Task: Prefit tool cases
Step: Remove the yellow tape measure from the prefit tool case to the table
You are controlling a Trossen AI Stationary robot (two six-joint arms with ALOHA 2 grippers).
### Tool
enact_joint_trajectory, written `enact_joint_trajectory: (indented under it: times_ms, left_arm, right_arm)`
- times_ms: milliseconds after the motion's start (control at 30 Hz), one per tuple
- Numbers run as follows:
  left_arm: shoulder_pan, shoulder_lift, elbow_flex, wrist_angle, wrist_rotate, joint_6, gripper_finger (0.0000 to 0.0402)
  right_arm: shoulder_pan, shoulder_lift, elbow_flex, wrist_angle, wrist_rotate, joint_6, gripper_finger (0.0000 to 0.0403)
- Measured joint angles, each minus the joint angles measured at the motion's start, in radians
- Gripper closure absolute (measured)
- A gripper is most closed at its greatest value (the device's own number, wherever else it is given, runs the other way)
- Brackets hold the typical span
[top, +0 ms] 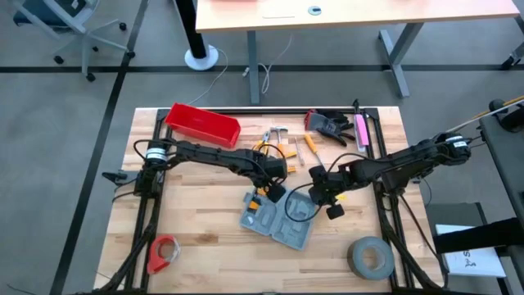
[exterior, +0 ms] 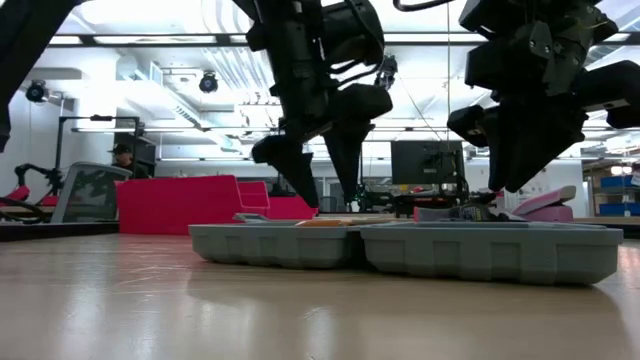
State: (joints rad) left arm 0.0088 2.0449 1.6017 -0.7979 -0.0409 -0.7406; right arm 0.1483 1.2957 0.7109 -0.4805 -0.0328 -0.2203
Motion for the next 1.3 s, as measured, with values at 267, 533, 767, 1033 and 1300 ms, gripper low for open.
enact_joint_trajectory:
  times_ms: [267, 533, 767, 1033, 1300]
  left_arm:
    - [-0.008, 0.000, 0.039, -0.006, -0.020, 0.026, 0.0102]
    - [-0.008, 0.000, 0.033, -0.005, -0.021, 0.026, 0.0102]
    - [-0.017, 0.000, 0.033, 0.005, 0.004, 0.026, 0.0102]
    - [-0.043, 0.019, 0.026, 0.024, 0.014, 0.018, 0.0102]
    - [-0.038, 0.027, 0.025, -0.004, -0.004, 0.018, 0.0102]
  right_arm:
    - [0.000, 0.000, 0.000, -0.019, -0.011, 0.016, 0.0330]
    - [0.072, 0.001, -0.003, -0.079, -0.129, 0.083, 0.0336]
    - [0.166, 0.033, -0.007, -0.060, -0.122, 0.129, 0.0328]
    - [0.158, 0.106, -0.009, 0.020, -0.087, 0.099, 0.0338]
    - [0.113, 0.152, -0.010, 0.068, -0.074, 0.073, 0.0344]
